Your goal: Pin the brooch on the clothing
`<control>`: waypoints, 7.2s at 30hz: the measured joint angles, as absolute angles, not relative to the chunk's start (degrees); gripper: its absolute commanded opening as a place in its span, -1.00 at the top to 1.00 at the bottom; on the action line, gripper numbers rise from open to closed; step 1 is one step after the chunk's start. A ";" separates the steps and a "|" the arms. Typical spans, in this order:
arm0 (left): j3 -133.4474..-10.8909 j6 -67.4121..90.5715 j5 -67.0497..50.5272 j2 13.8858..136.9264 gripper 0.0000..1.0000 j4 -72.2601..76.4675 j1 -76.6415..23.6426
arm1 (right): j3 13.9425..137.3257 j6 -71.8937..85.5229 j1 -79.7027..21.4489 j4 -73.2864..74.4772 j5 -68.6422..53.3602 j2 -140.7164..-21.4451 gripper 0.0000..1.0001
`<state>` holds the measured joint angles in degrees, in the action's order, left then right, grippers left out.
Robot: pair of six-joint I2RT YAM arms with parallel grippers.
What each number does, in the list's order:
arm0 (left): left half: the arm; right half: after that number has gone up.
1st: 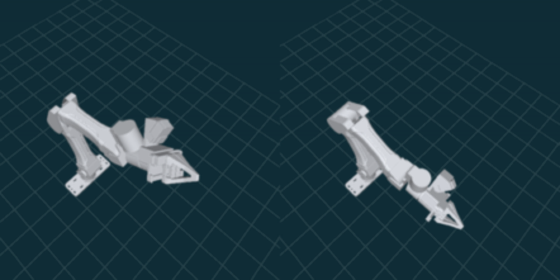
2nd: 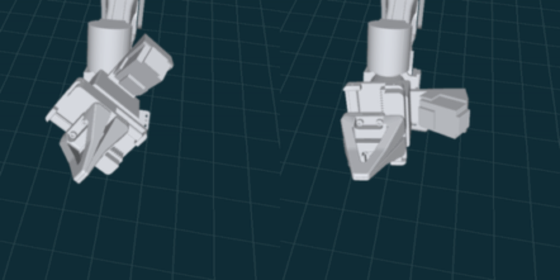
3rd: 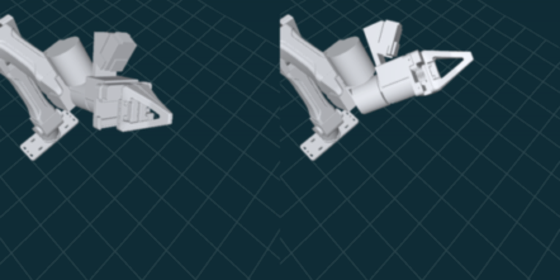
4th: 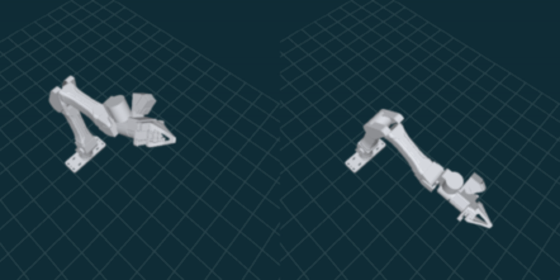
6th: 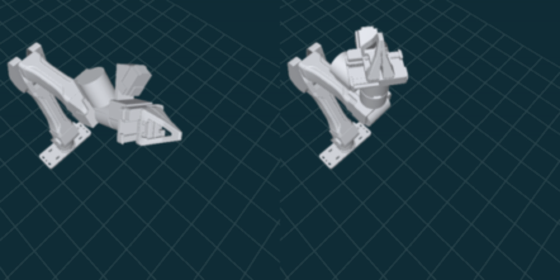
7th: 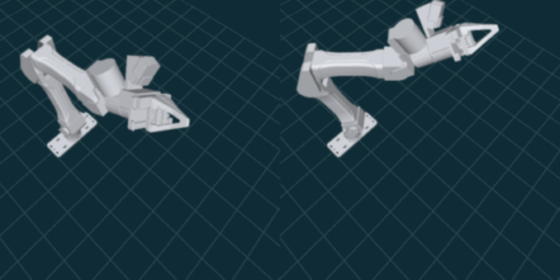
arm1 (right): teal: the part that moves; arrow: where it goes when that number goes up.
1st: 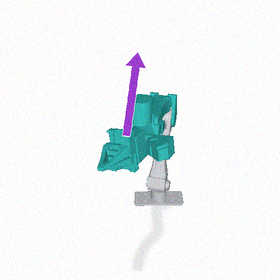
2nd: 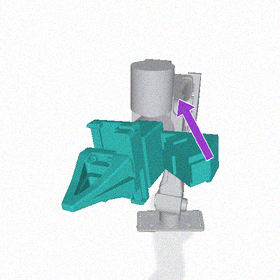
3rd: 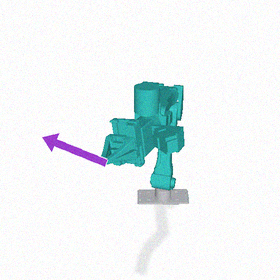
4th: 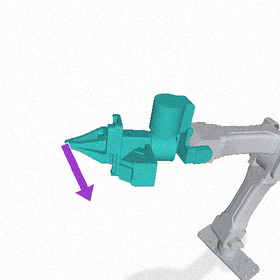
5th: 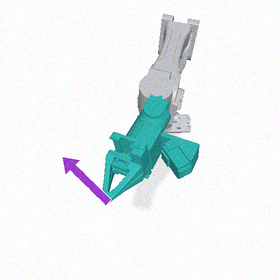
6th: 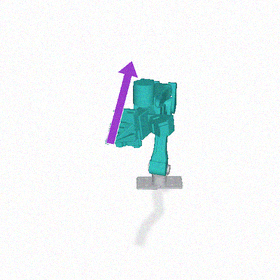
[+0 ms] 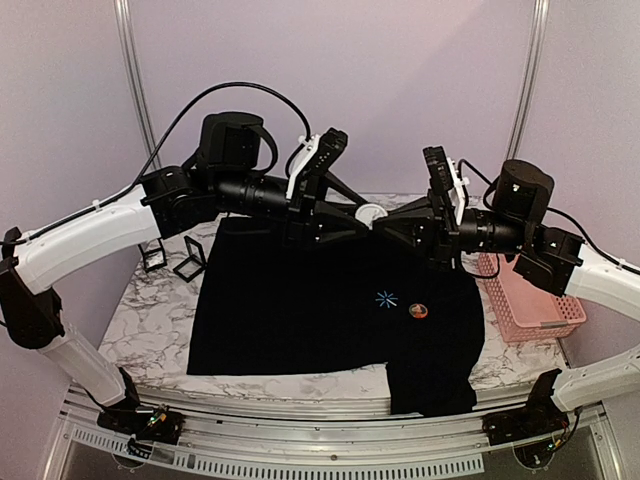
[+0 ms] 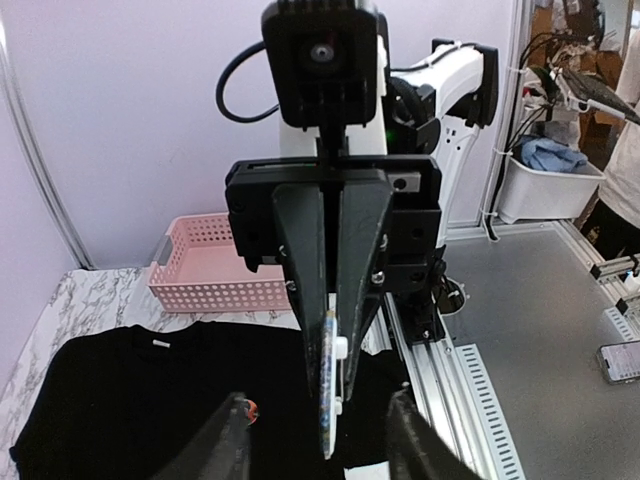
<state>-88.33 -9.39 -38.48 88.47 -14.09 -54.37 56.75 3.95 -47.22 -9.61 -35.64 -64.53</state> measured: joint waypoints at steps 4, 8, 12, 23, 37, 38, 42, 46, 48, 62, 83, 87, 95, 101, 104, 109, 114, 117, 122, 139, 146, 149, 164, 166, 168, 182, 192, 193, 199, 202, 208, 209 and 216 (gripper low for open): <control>-87.96 -10.37 -37.82 88.01 0.04 -16.21 -54.06 | 57.23 0.01 -47.18 -2.92 -35.40 -64.53 1.00; -87.96 -11.62 -35.94 87.33 0.25 -19.99 -54.19 | 59.22 -6.00 -47.18 5.89 -35.22 -64.84 1.00; -87.96 -12.40 -32.75 87.46 0.31 -22.90 -54.78 | 62.87 -9.91 -47.20 10.87 -35.03 -66.48 1.00; -87.90 -12.05 -30.13 87.81 1.00 -24.43 -56.58 | 63.83 -12.58 -47.18 13.74 -35.00 -66.98 1.00; -84.14 -8.71 -29.36 87.77 1.00 -18.50 -56.80 | 59.20 -7.25 -47.13 6.24 -34.85 -65.43 0.62; -84.14 -8.51 -29.39 87.77 1.00 -18.31 -56.82 | 58.50 -6.50 -47.13 5.19 -34.87 -65.32 0.59; -84.14 -8.25 -29.50 87.74 1.00 -16.75 -56.95 | 57.21 -4.67 -47.13 2.90 -34.83 -65.23 0.72; -84.12 -8.32 -30.26 87.66 1.00 -16.03 -56.99 | 56.58 -3.62 -47.13 1.32 -34.63 -64.66 0.71; -84.09 -8.45 -30.39 87.64 1.00 -15.68 -57.01 | 56.40 -3.55 -47.13 0.84 -34.65 -64.42 0.80; -82.67 -18.13 -28.34 85.71 1.00 -15.73 -58.83 | 55.96 -4.25 -47.22 -0.49 -36.29 -64.16 0.93; -82.21 -23.51 -20.84 84.88 1.00 -16.49 -60.27 | 58.72 -8.01 -47.16 10.07 -35.90 -65.19 -0.19; -82.19 -26.24 -20.03 84.88 1.00 -16.45 -59.75 | 57.43 -10.13 -47.07 13.26 -34.35 -59.18 0.23; -81.91 -28.93 -20.62 84.88 1.00 -16.08 -60.14 | 54.57 -10.68 -46.78 6.87 -27.83 -53.98 0.35; -81.91 -28.88 -21.21 84.88 1.00 -16.01 -60.45 | 54.57 -11.46 -46.78 3.66 -28.84 -57.63 0.51; -81.91 -28.49 -21.41 84.88 1.00 -15.81 -60.55 | 54.57 -11.68 -46.81 2.63 -30.28 -59.07 0.73; -81.91 -28.03 -21.61 84.88 1.00 -15.68 -60.71 | 54.57 -11.75 -46.81 1.39 -32.03 -60.51 0.90; -81.91 -26.57 -21.80 84.86 1.00 -15.40 -60.71 | 54.57 -12.32 -46.78 0.95 -32.88 -60.51 1.00; -81.91 -24.95 -21.80 84.86 -0.44 -15.27 -60.69 | 54.57 -12.56 -46.70 0.82 -33.32 -60.51 1.00; -80.88 -19.81 -18.55 85.12 -0.99 -13.56 -59.79 | 53.93 -11.64 -46.46 -0.73 -26.28 -60.18 1.00; -67.31 -27.03 3.03 105.60 -0.38 -27.11 -47.75 | 42.89 -8.40 -31.86 -3.16 -0.45 -72.27 1.00; -49.76 -44.86 7.97 93.01 -0.41 -20.05 -46.83 | 42.35 -5.76 -31.86 -4.36 -0.58 -74.91 1.00; -46.39 -52.16 7.99 90.00 -0.45 -18.72 -43.40 | 42.35 -4.32 -31.86 -4.34 -1.74 -75.72 1.00; -60.99 -66.02 -9.85 91.74 -0.47 -32.73 -44.05 | 38.92 -2.90 -35.20 -12.97 -6.46 -77.58 1.00; -71.05 -58.92 -14.87 98.32 -0.34 -29.91 -47.64 | 36.80 -4.10 -35.68 -17.15 -7.27 -78.63 1.00; -76.71 -52.80 -17.41 103.50 -0.29 -26.17 -49.54 | 36.01 -5.32 -35.97 -19.66 -7.86 -80.34 1.00; -81.25 -31.20 -17.15 119.55 -0.03 -22.61 -48.93 | 36.03 -8.27 -35.99 -24.45 -11.20 -84.90 1.00; -74.28 -31.59 -20.01 114.72 -0.06 -22.85 -48.86 | 39.07 -9.10 -35.97 -23.64 -13.32 -87.42 1.00; -73.69 -31.68 -20.08 114.32 -0.06 -22.52 -49.04 | 39.09 -9.10 -35.94 -23.64 -13.63 -87.48 1.00; -71.46 -30.85 -20.03 114.21 0.24 -17.61 -50.70 | 39.09 -9.32 -35.94 -23.64 -14.48 -87.50 1.00; -70.98 -30.48 -19.00 114.24 0.61 -15.73 -51.59 | 39.09 -9.41 -35.94 -23.64 -15.29 -87.50 1.00; -70.28 -30.09 -16.97 114.24 1.00 -13.28 -52.25 | 39.00 -9.47 -35.94 -23.73 -17.30 -87.50 1.00; -70.35 -29.85 -16.99 114.21 1.00 -13.34 -52.25 | 38.92 -9.50 -35.94 -23.86 -17.72 -87.50 1.00; -72.38 -25.74 -21.04 111.09 1.00 -17.30 -52.23 | 36.14 -9.34 -36.07 -27.94 -21.10 -87.20 1.00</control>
<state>-72.38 -25.74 -21.04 111.09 -17.30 -52.23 36.14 -9.34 -36.07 -27.94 -21.10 -87.20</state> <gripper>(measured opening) 0.014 0.009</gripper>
